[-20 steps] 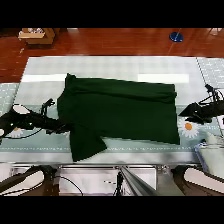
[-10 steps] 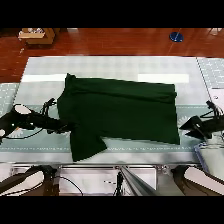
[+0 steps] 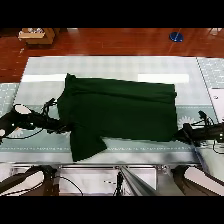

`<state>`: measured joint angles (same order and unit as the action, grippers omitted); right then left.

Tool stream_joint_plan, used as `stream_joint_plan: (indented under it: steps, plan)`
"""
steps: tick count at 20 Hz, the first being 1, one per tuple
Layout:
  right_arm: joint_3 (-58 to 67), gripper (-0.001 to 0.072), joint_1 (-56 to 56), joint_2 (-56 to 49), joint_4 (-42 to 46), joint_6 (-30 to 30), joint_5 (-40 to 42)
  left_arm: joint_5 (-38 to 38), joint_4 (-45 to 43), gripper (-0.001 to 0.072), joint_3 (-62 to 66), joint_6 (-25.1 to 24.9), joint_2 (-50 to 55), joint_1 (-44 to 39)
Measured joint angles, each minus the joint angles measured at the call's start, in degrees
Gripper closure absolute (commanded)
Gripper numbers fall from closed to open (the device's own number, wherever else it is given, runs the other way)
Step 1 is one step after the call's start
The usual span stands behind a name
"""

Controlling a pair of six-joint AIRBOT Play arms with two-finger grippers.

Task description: Fold the shirts.

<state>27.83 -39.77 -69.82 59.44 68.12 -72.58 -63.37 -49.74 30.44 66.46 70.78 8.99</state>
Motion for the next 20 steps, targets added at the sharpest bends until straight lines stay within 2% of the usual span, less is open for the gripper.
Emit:
stream_joint_plan:
  steps: [3,6,10,12,15,20]
  plan:
    - [-0.17,0.0683,0.02,-0.02,-3.85,-1.88,0.74,0.22,1.46,0.0672,1.07,-1.01,-0.20,0.00]
    - [2.99,0.0684,0.04,1.60,-10.45,-5.09,-4.90,-1.42,2.73,0.0672,4.85,-1.44,-2.10,0.00]
    - [11.08,0.0684,2.05,5.88,-17.75,-5.51,-7.06,-1.99,5.38,0.0672,14.08,-1.62,-5.99,0.00]
    - [15.78,0.0684,4.94,6.91,-19.02,-4.26,-4.09,-0.22,5.99,0.0672,19.56,-1.66,-6.69,0.00]
    - [21.99,0.0685,8.94,7.19,-18.84,-0.59,4.92,4.02,6.45,0.0673,26.32,-1.73,-5.60,-0.07]
    - [30.05,0.0685,11.58,0.50,-18.27,3.78,14.14,7.91,7.39,0.0672,34.95,-1.75,3.89,-0.13]
